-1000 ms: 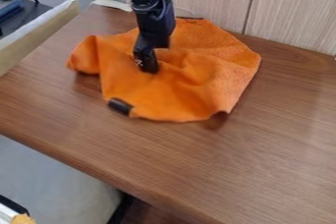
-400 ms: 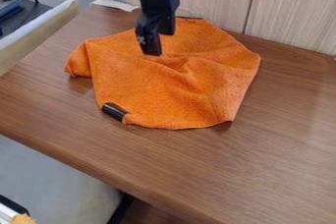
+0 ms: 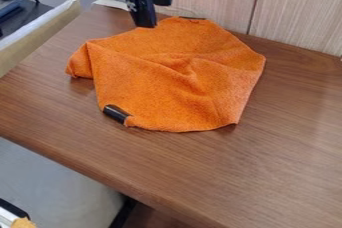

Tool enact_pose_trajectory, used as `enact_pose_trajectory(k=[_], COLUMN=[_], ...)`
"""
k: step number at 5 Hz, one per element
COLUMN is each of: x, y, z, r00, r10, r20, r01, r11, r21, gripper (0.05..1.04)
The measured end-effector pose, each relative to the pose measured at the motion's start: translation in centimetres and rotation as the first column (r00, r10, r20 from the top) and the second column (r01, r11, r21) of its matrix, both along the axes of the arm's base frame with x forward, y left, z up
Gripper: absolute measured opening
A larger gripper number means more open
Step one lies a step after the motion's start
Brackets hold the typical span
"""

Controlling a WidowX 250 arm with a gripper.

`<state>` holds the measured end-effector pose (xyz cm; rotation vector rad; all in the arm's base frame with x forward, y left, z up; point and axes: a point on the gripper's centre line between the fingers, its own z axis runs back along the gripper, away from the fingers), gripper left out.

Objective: Move the cloth to the top of the table

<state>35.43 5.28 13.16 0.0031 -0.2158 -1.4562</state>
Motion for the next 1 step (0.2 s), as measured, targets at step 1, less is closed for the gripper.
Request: enact_pose_trajectory(k=[1], x=[-0.01], y=[0.11], z=[0.22], r00=[1.0], r10=[0.003], r20=[0.007], r01=[-0.003], r11=[1.0], r21=[0.002], gripper=[1.0])
